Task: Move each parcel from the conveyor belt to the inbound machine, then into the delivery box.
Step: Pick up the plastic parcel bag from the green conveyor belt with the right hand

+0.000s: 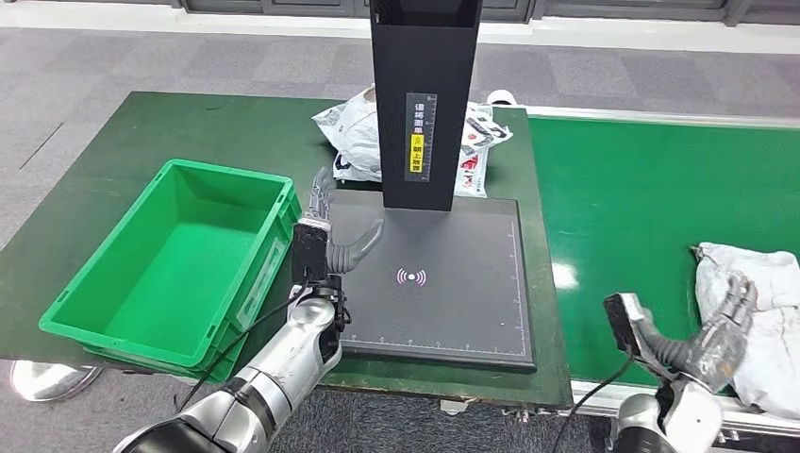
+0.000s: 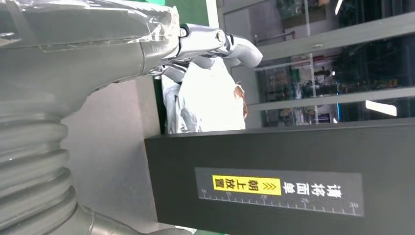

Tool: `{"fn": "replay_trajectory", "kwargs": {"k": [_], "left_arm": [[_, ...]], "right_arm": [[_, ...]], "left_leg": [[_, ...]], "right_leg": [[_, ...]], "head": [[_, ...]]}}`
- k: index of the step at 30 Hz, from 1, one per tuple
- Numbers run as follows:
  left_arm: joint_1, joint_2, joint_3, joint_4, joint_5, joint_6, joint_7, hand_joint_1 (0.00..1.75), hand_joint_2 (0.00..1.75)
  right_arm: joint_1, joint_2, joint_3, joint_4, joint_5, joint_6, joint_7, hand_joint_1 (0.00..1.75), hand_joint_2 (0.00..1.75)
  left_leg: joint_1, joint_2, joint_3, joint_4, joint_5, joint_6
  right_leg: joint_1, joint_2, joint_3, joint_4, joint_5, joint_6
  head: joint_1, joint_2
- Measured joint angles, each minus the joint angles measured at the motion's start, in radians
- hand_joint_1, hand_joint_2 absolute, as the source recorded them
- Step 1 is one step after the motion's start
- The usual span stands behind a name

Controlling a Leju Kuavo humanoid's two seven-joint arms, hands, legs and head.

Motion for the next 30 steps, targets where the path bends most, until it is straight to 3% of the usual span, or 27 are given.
{"fn": "replay_trajectory", "kwargs": {"k": [3,5,10,15,21,30], "left_arm": [[0.010,0.002,0.014,0.001,-0.002,-0.008,0.000,0.00,1.75],[0.015,0.003,0.019,0.001,-0.006,-0.010,0.000,0.00,1.75],[0.023,0.003,0.033,0.001,-0.025,-0.017,0.000,0.00,1.75],[0.032,0.003,0.052,0.001,-0.040,-0.023,0.000,0.00,1.75],[0.052,0.011,0.068,-0.005,-0.034,-0.019,0.000,0.00,1.75],[0.063,0.018,0.076,-0.018,-0.030,-0.018,0.000,0.00,1.75]], "right_arm": [[0.032,-0.050,0.023,0.016,0.005,0.000,0.177,0.00,1.75],[0.046,-0.084,0.045,0.039,0.003,0.000,0.233,0.00,1.75],[0.064,-0.144,0.087,0.104,0.004,0.000,0.277,0.00,1.75],[0.065,-0.203,0.145,0.208,0.007,0.000,0.401,0.00,1.75],[0.063,-0.275,0.230,0.322,0.007,0.000,0.461,0.00,1.75],[0.014,-0.334,0.338,0.489,0.008,0.000,0.556,0.00,1.75]], "left_leg": [[0.000,0.000,0.000,0.000,0.000,0.000],[0.000,0.000,0.000,0.000,0.000,0.000],[0.000,0.000,0.000,0.000,0.000,0.000],[0.000,0.000,0.000,0.000,0.000,0.000],[0.000,0.000,0.000,0.000,0.000,0.000],[0.000,0.000,0.000,0.000,0.000,0.000]], "right_leg": [[0.000,0.000,0.000,0.000,0.000,0.000],[0.000,0.000,0.000,0.000,0.000,0.000],[0.000,0.000,0.000,0.000,0.000,0.000],[0.000,0.000,0.000,0.000,0.000,0.000],[0.000,0.000,0.000,0.000,0.000,0.000],[0.000,0.000,0.000,0.000,0.000,0.000]], "head": [[0.000,0.000],[0.000,0.000],[0.000,0.000],[0.000,0.000],[0.000,0.000],[0.000,0.000]]}}
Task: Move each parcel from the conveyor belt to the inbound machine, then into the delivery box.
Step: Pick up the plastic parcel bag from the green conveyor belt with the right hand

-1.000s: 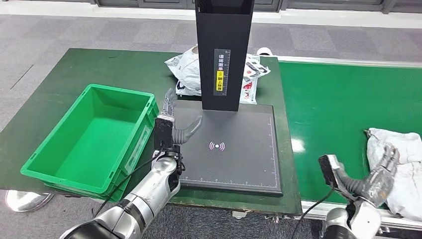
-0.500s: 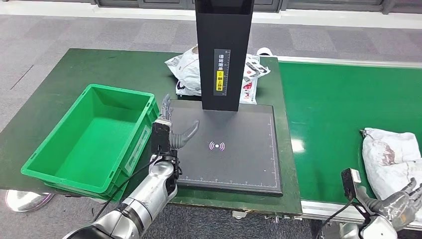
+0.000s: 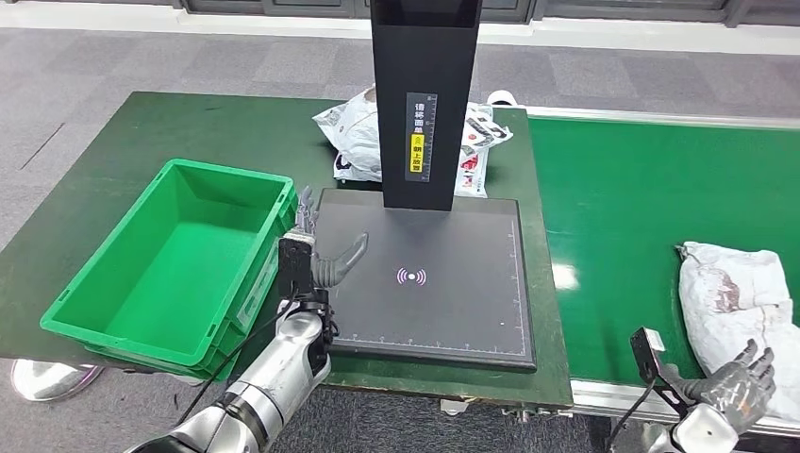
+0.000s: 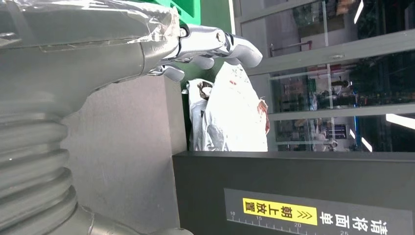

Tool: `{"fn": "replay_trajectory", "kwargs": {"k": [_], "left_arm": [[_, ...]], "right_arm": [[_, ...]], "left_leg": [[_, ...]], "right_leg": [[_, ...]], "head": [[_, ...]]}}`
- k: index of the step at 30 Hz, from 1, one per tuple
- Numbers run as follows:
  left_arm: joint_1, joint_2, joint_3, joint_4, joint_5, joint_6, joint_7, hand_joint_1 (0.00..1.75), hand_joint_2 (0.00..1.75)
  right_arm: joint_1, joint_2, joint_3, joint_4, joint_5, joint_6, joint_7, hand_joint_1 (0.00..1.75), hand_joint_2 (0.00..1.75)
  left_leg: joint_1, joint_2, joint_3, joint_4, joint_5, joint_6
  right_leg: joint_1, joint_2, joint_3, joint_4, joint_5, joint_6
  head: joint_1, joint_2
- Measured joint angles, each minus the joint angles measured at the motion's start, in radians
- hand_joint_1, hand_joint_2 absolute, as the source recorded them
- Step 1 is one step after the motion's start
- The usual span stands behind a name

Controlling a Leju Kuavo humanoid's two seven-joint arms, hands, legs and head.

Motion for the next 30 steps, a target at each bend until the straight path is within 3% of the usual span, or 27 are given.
{"fn": "replay_trajectory", "kwargs": {"k": [9,13,17,23,30], "left_arm": [[0.000,0.001,0.008,0.000,0.004,-0.002,0.000,0.00,1.75],[-0.001,0.001,0.009,0.002,0.010,-0.003,0.000,0.00,1.75],[-0.001,0.002,0.012,0.002,0.019,-0.003,0.000,0.00,1.75],[0.001,0.002,0.016,0.006,0.019,-0.001,0.000,0.00,1.75],[0.001,-0.005,0.017,0.014,0.012,0.001,0.000,0.00,1.75]], "right_arm": [[-0.046,-0.041,0.035,0.138,0.000,0.066,0.092,0.00,1.75],[-0.067,-0.057,0.059,0.182,0.000,0.136,0.131,1.75,1.75],[-0.084,-0.061,0.075,0.211,0.000,0.199,0.136,1.75,1.75],[-0.104,-0.062,0.082,0.236,0.000,0.219,0.142,1.75,1.75],[-0.114,-0.068,0.082,0.253,-0.006,0.084,0.025,1.75,1.75]], "left_leg": [[0.000,0.000,0.000,0.000,0.000,0.000],[0.000,0.000,0.002,0.000,0.000,0.001],[0.000,0.000,0.004,0.000,-0.001,0.002],[0.000,-0.001,0.003,0.001,0.001,0.004],[0.000,0.000,0.003,0.001,0.000,0.004]], "right_leg": [[0.000,0.000,0.000,0.000,0.000,0.000],[0.000,0.000,0.002,-0.001,0.000,0.000],[0.000,0.000,0.005,-0.002,-0.001,0.001],[0.000,-0.003,0.006,-0.002,0.001,0.003],[0.000,-0.002,0.005,-0.002,0.001,0.003]], "head": [[0.000,0.000],[0.000,0.000],[0.000,0.000],[0.000,0.000],[0.000,0.000]]}}
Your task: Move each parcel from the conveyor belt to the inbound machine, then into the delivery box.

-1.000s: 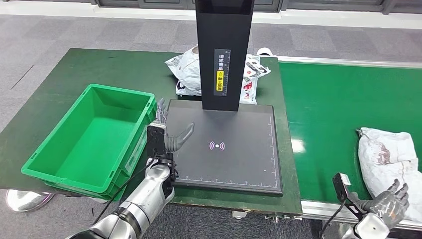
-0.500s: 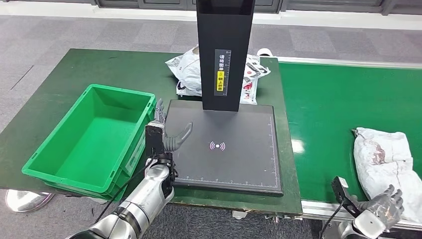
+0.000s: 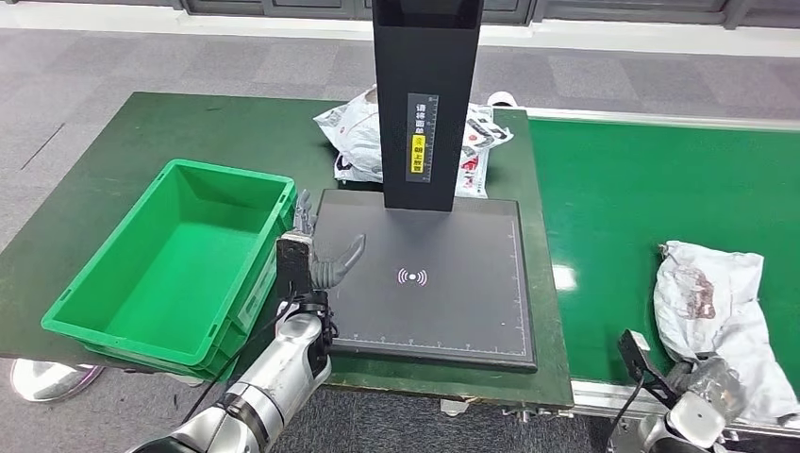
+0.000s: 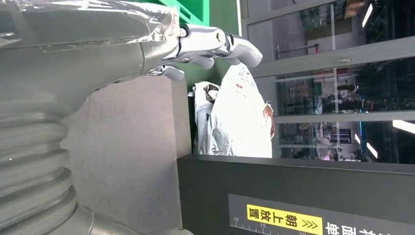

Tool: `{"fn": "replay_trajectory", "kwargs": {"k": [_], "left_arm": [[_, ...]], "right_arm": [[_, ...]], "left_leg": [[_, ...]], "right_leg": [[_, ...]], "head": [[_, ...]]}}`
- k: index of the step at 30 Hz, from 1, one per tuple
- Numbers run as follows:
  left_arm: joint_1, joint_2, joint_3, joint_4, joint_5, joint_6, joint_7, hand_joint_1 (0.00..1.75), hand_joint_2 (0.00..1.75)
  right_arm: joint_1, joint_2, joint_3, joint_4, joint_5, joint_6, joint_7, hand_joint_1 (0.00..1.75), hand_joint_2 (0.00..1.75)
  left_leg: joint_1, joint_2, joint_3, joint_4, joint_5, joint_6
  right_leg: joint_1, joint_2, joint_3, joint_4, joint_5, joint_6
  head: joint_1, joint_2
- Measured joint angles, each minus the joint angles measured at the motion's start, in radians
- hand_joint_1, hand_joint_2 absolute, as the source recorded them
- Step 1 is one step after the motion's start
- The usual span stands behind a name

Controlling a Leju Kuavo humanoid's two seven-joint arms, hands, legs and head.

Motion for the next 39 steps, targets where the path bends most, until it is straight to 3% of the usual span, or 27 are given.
{"fn": "replay_trajectory", "kwargs": {"k": [5,7,11,14,16,19,24,29,31,33,35,39], "left_arm": [[0.000,0.000,0.000,0.000,0.000,0.000,0.000,0.00,1.75],[0.000,0.000,0.000,0.000,0.001,0.000,0.000,0.00,1.75],[0.002,0.002,0.005,-0.005,0.009,0.000,0.000,0.00,1.75],[0.003,0.003,0.009,-0.013,0.006,0.000,0.000,0.00,1.75],[0.008,0.002,0.010,-0.028,-0.003,0.001,0.000,0.00,1.75],[0.019,0.002,0.010,-0.060,-0.020,0.004,0.000,0.00,1.75],[0.030,0.002,0.010,-0.103,-0.049,0.000,0.000,0.00,1.75],[0.049,0.004,0.009,-0.155,-0.058,-0.017,0.000,0.00,1.75],[0.054,0.004,0.008,-0.171,-0.057,-0.029,0.000,0.00,1.75],[0.055,0.005,0.003,-0.182,-0.056,-0.041,0.000,0.00,1.75],[0.055,0.007,-0.004,-0.186,-0.055,-0.045,0.000,0.00,1.75],[0.054,0.009,-0.009,-0.187,-0.044,-0.045,0.000,0.00,1.75]], "right_arm": [[-0.003,0.000,0.000,0.005,-0.003,-0.019,-0.021,1.75,1.75],[-0.003,0.001,-0.001,0.004,-0.023,-0.044,-0.071,1.75,1.75],[0.012,0.046,-0.032,-0.110,-0.145,-0.081,-0.356,1.75,1.75],[0.015,0.128,-0.062,-0.257,-0.259,-0.085,-0.588,1.75,1.75],[0.012,0.187,-0.051,-0.343,-0.359,-0.085,-0.682,1.75,1.75],[-0.001,0.255,0.063,-0.439,-0.482,-0.079,-0.661,1.75,1.75],[-0.030,0.316,0.403,-0.538,-0.559,-0.052,-0.571,1.75,1.75],[-0.027,0.359,0.667,-0.589,-0.613,0.073,-0.521,1.75,1.75],[-0.027,0.368,0.741,-0.592,-0.640,0.156,-0.508,1.42,1.75],[-0.027,0.373,0.798,-0.589,-0.666,0.243,-0.496,0.55,1.75],[-0.028,0.376,0.845,-0.580,-0.690,0.313,-0.484,0.00,1.75],[-0.028,0.377,0.910,-0.551,-0.714,0.372,-0.474,0.00,1.75]], "left_leg": [[0.000,0.000,0.000,-0.001,0.000,0.000],[0.000,0.000,-0.001,-0.001,0.000,0.000],[0.000,0.000,-0.002,-0.001,0.000,0.000],[0.000,0.002,-0.002,-0.001,0.001,-0.001],[0.001,0.002,-0.002,-0.001,0.001,-0.002],[0.001,0.002,-0.002,-0.002,0.002,-0.003],[0.001,0.004,-0.001,-0.002,0.003,-0.004],[0.002,0.002,-0.002,-0.002,0.003,-0.005],[0.001,0.002,-0.002,-0.002,0.002,-0.005],[0.001,0.002,-0.002,-0.002,0.002,-0.005],[0.001,0.002,-0.003,-0.002,0.002,-0.004],[0.001,0.001,-0.003,-0.002,0.002,-0.004]], "right_leg": [[0.000,0.000,0.000,0.000,0.000,0.000],[0.000,0.000,0.000,0.001,0.000,0.000],[0.000,0.001,-0.001,0.001,0.000,-0.001],[0.000,0.003,-0.003,0.002,0.000,-0.001],[0.001,0.003,-0.003,0.003,0.000,-0.001],[0.001,0.003,-0.003,0.003,0.000,-0.002],[0.001,0.005,-0.005,0.004,0.000,-0.003],[0.001,0.004,-0.005,0.004,-0.001,-0.004],[0.001,0.004,-0.005,0.004,-0.001,-0.004],[0.001,0.004,-0.005,0.003,-0.001,-0.004],[0.001,0.003,-0.005,0.003,-0.001,-0.004],[0.001,0.003,-0.005,0.003,-0.001,-0.004]], "head": [[0.000,0.000],[0.000,0.000],[0.000,0.000],[0.000,0.000],[0.000,0.000],[0.000,0.000],[0.000,0.000],[0.000,0.000],[0.000,0.000],[0.000,0.000],[0.000,0.000],[0.000,0.000]]}}
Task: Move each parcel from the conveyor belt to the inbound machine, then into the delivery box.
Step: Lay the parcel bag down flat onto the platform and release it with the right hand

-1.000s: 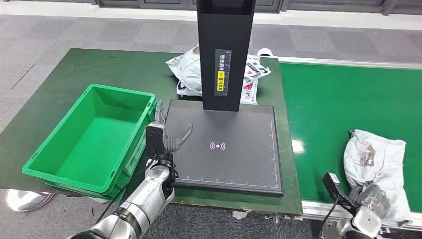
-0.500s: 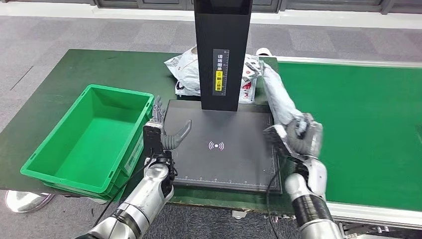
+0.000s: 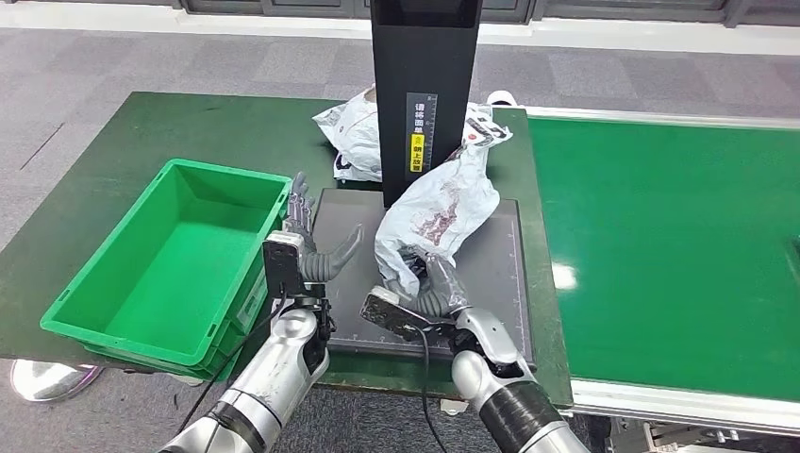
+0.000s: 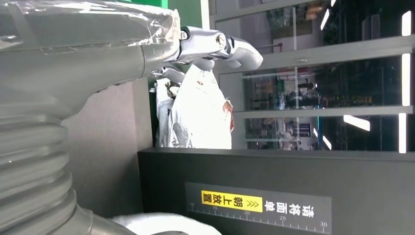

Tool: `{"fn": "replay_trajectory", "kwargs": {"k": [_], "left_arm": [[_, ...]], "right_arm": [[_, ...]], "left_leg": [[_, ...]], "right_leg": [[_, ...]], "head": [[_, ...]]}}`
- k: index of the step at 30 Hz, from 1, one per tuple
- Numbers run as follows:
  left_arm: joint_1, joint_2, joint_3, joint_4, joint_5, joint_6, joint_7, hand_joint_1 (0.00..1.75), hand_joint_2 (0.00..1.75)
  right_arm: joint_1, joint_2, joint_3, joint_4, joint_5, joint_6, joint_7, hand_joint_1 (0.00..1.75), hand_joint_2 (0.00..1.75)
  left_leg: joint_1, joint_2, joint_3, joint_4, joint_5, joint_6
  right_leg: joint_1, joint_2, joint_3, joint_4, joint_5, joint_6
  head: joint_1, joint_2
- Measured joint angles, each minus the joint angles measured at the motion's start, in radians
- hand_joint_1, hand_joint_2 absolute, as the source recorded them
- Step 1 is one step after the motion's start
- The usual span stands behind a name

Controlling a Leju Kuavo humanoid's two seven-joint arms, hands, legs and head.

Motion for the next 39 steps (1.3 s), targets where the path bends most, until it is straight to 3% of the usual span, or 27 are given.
{"fn": "replay_trajectory", "kwargs": {"k": [8,17,20,26,32,37,39], "left_arm": [[0.000,0.003,0.000,0.001,0.017,0.007,0.000,0.00,1.75],[0.002,0.007,-0.009,0.001,-0.012,0.058,0.000,0.00,1.75],[-0.010,0.006,-0.026,0.033,-0.063,0.078,0.007,0.00,1.75],[-0.076,-0.002,-0.119,0.197,-0.294,0.086,0.174,0.00,1.75],[-0.121,-0.008,-0.204,0.311,-0.431,0.029,0.318,0.00,1.75],[-0.125,-0.008,-0.212,0.319,-0.446,0.018,0.336,0.00,1.75],[-0.135,-0.007,-0.244,0.346,-0.499,-0.026,0.396,0.00,1.75]], "right_arm": [[0.001,-0.004,0.048,0.032,-0.035,0.025,0.007,0.00,1.75],[0.009,-0.016,0.014,0.003,-0.171,-0.172,-0.144,0.00,1.75],[0.026,-0.018,-0.014,-0.028,-0.249,-0.260,-0.231,0.00,1.75],[0.045,-0.021,-0.104,-0.080,-0.420,-0.377,-0.385,0.00,1.75],[0.047,-0.022,-0.168,-0.091,-0.473,-0.396,-0.418,0.00,1.75],[0.046,-0.022,-0.173,-0.091,-0.477,-0.396,-0.419,0.00,1.75],[0.045,-0.022,-0.185,-0.091,-0.489,-0.395,-0.425,0.00,1.75]], "left_leg": [[0.000,0.000,0.000,0.000,0.000,0.000],[0.000,0.000,0.000,0.000,0.000,0.000],[0.000,0.000,0.000,0.000,0.000,0.000],[-0.001,0.001,0.000,0.000,0.000,0.000],[-0.001,0.002,0.000,0.000,0.000,0.000],[-0.001,0.002,0.000,0.000,0.000,0.000],[-0.001,0.002,0.000,0.000,0.000,0.000]], "right_leg": [[0.000,0.000,0.000,0.000,0.000,0.000],[0.000,0.000,-0.001,0.000,0.000,0.000],[0.000,0.000,-0.001,0.000,0.000,0.000],[0.000,0.001,-0.001,0.000,0.001,0.000],[0.000,0.002,-0.001,0.000,0.001,0.000],[0.000,0.002,-0.001,0.000,0.001,0.000],[0.000,0.002,-0.001,0.000,0.001,0.000]], "head": [[0.000,0.000],[0.000,0.000],[0.000,0.000],[0.000,0.000],[0.000,0.000],[0.000,0.000],[0.000,0.000]]}}
